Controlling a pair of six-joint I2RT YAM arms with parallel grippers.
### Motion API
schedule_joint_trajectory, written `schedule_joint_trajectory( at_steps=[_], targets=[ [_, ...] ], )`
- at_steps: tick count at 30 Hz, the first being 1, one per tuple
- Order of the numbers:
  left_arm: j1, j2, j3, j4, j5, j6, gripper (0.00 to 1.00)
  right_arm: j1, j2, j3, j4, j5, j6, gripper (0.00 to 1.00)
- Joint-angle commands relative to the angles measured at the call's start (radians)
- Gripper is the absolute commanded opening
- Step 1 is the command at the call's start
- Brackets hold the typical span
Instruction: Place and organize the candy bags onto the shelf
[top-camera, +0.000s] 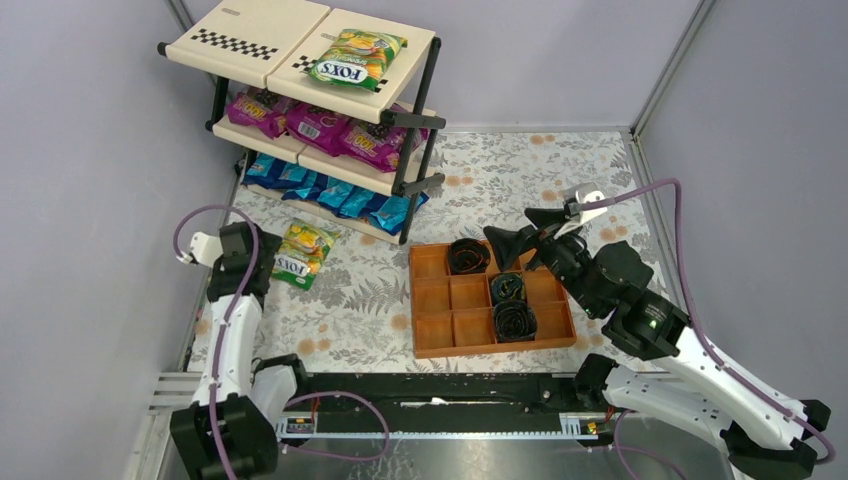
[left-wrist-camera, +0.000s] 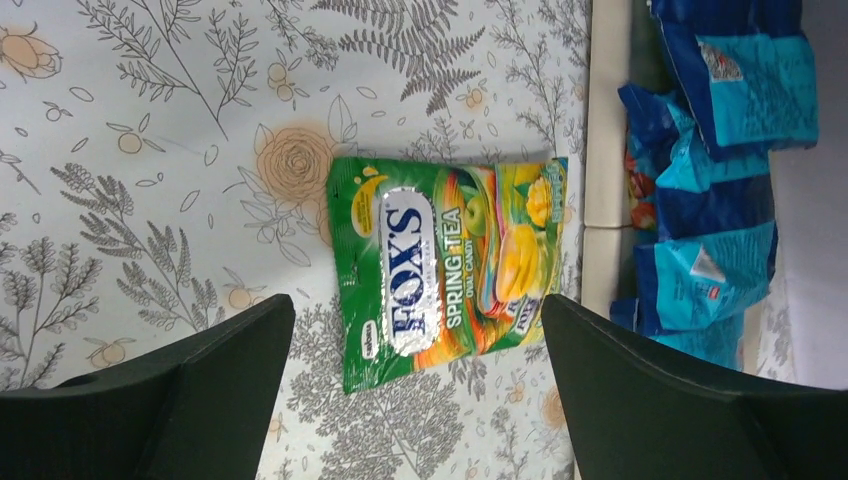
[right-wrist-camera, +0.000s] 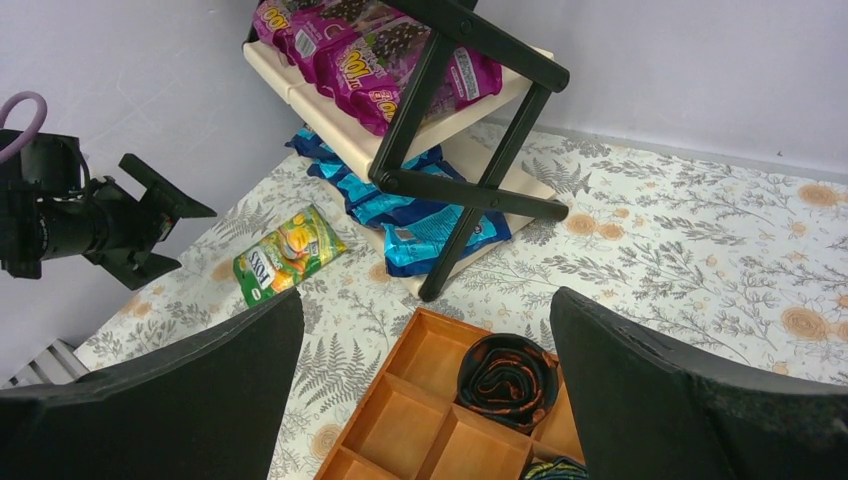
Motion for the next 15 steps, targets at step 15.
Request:
schedule_joint_trajectory(
  at_steps=[15],
  targets=[
    [0.408, 0.288, -0.116, 0.253, 0.565, 0.035, 0.97, -0.003, -0.035, -0.023, 0.016, 0.003, -0.005, 1.0]
  ],
)
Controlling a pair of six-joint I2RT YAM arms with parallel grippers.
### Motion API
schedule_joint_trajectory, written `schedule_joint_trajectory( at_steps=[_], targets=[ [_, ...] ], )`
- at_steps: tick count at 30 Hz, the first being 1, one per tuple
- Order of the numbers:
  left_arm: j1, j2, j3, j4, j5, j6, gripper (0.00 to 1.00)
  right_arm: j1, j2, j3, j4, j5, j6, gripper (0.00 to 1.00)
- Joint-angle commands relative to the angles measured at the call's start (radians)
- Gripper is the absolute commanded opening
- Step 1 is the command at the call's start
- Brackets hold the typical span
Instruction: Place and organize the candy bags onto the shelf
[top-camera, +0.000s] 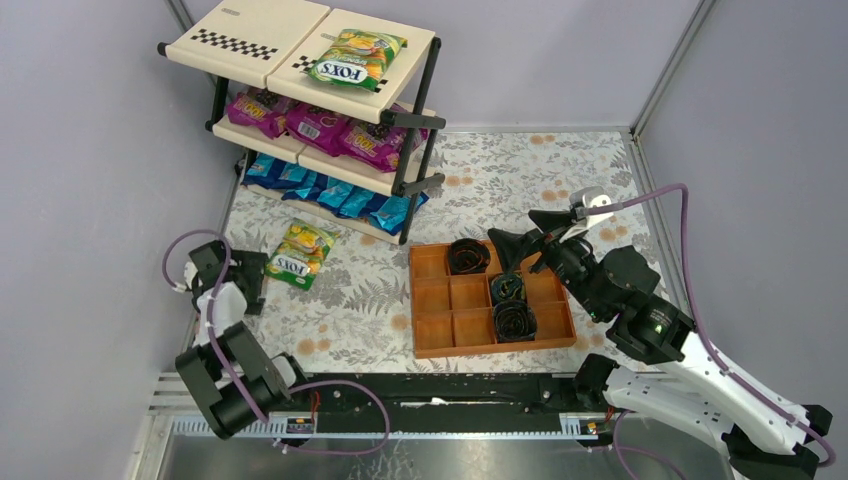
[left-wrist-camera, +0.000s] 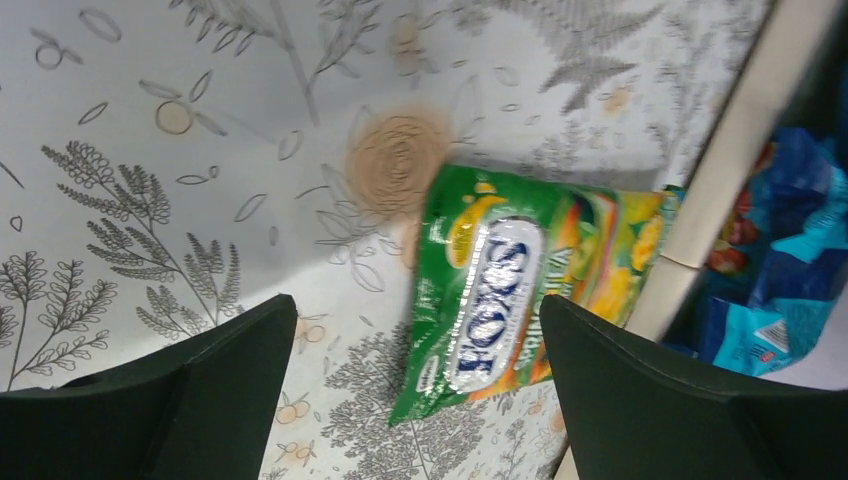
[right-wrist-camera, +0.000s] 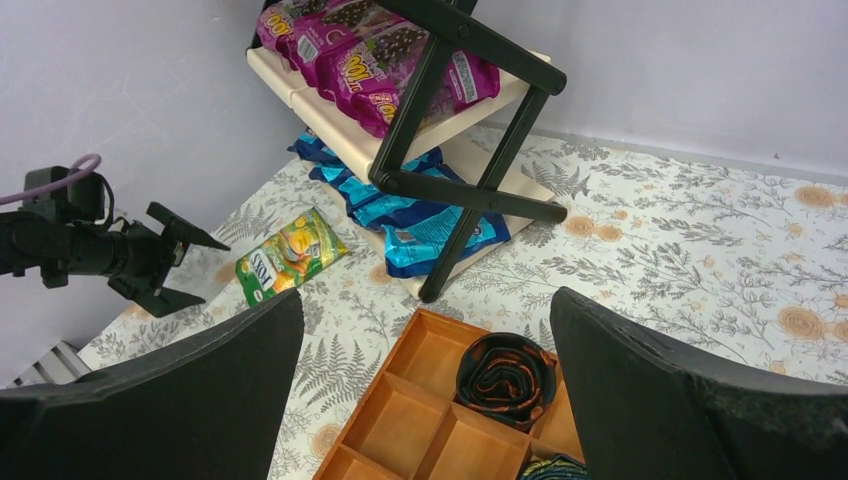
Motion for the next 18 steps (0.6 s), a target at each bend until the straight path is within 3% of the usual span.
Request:
schedule_joint_trajectory(
  at_steps=[1, 10, 18],
  targets=[
    [0.068, 0.077, -0.053, 0.132, 0.199, 0.031, 0.98, -0.003, -0.002, -0.005, 0.021, 0.004, -0.004, 1.0],
    [0.074, 0.093, -0.163, 0.214, 0.204, 0.068, 0.99, -0.004, 0.029, -0.012, 0.048, -0.006, -0.002, 1.0],
    [0.074, 0.208, -0.202, 0.268, 0.356, 0.068, 0.92, -0.002, 0.053, -0.01, 0.063, -0.022, 0.005, 1.0]
  ],
)
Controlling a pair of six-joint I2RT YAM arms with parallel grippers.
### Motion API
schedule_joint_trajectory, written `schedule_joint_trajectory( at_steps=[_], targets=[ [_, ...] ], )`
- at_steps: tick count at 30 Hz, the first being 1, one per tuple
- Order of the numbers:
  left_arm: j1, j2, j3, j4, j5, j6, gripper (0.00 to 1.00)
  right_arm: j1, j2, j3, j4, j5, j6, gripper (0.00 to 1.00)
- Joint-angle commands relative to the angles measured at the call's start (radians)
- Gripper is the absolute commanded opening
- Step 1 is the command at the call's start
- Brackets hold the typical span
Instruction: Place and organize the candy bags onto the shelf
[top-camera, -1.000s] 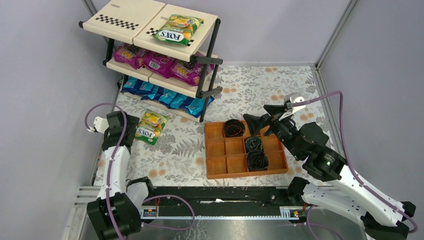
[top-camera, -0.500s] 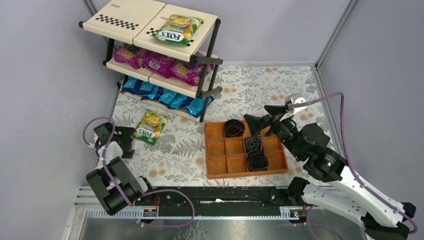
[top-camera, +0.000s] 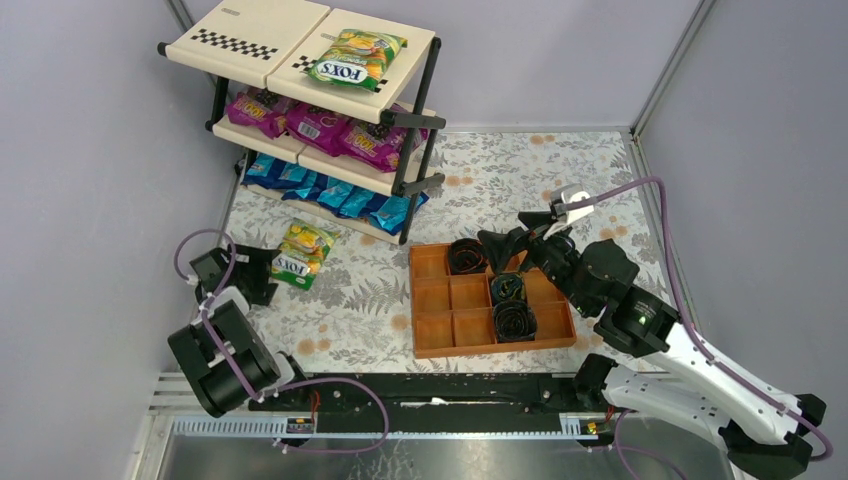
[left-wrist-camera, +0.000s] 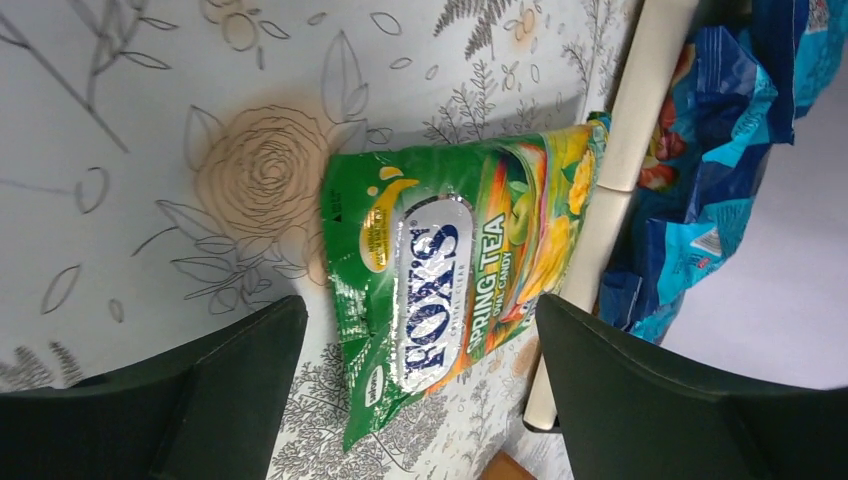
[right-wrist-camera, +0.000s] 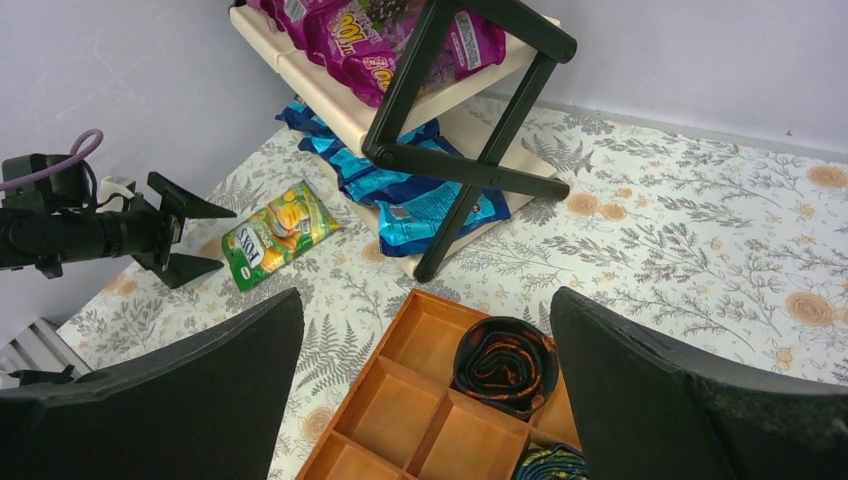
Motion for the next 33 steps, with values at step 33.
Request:
schedule_joint_trajectory(
  at_steps=[33],
  targets=[
    [-0.173, 0.112, -0.114, 0.515, 0.142, -0.328, 0.68, -0.003, 0.064, 0.015, 0.097, -0.05, 0.029, 1.0]
  ],
)
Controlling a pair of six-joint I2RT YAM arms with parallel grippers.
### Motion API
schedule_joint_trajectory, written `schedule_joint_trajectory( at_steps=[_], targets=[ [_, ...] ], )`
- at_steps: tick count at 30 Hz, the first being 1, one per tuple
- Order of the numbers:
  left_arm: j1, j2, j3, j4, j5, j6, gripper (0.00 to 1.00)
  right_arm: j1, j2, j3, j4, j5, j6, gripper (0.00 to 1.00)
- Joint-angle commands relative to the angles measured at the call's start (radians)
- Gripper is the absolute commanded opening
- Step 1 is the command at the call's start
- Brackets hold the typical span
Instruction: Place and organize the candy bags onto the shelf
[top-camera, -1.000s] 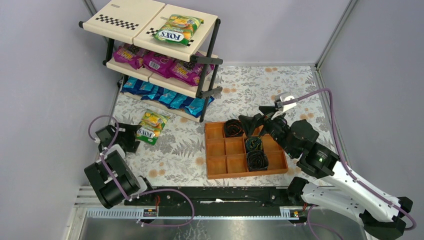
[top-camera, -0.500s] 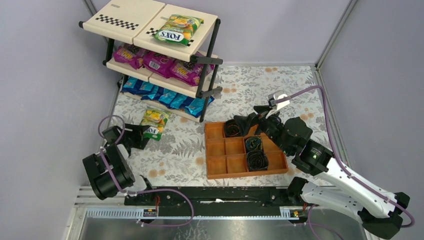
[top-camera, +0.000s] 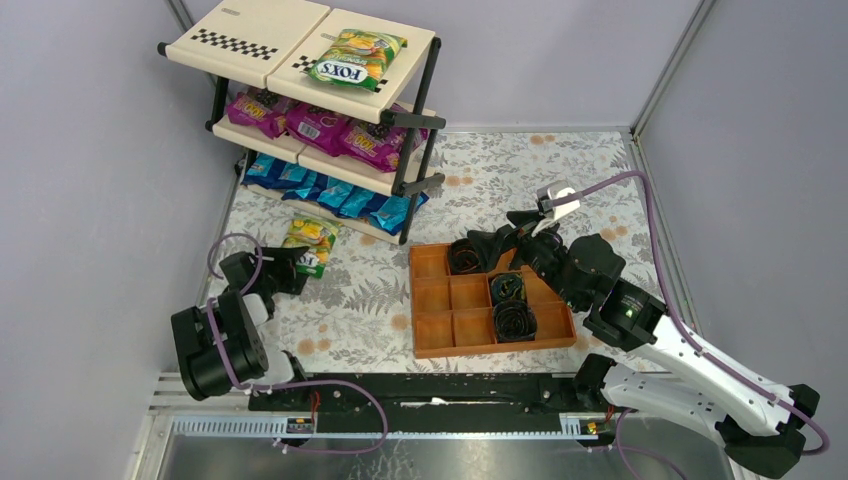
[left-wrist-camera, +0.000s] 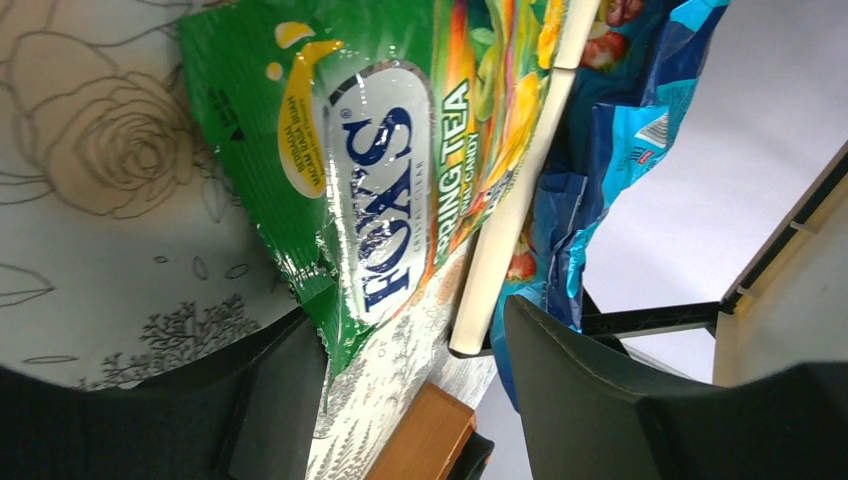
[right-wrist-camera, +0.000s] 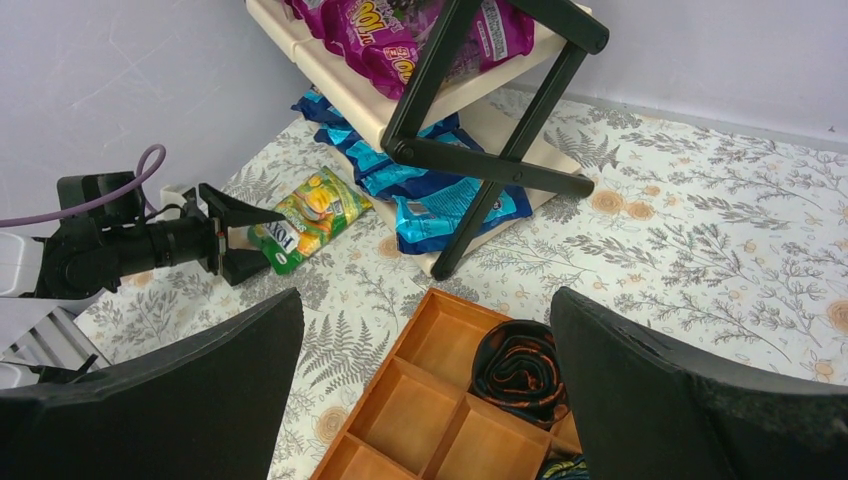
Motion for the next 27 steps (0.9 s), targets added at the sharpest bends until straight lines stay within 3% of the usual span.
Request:
schedule_joint_trajectory(
  at_steps=[1, 12, 17, 23, 27],
  targets=[
    [-0.008, 0.02, 0.054, 0.088, -0.017, -0.052, 0.68, -0.002, 0.004, 0.02, 0.053, -0.018, 0.012, 1.0],
    [-0.017, -0.019, 0.074, 0.177, 0.034, -0.168, 0.68, -0.002, -0.002, 0.022, 0.046, -0.016, 0.016, 1.0],
    [-0.017, -0.089, 0.097, 0.093, -0.019, -0.148, 0.68, -0.003, 0.007, 0.023, 0.05, -0.023, 0.017, 1.0],
    [-0.018, -0.01, 0.125, -0.034, 0.002, -0.183, 0.71, -0.003, -0.001, 0.02, 0.048, -0.026, 0.02, 1.0],
    [-0.02, 0.024, 0.169, -0.186, -0.016, -0.141, 0.85, -0.002, -0.017, 0.018, 0.04, -0.019, 0.02, 1.0]
  ],
)
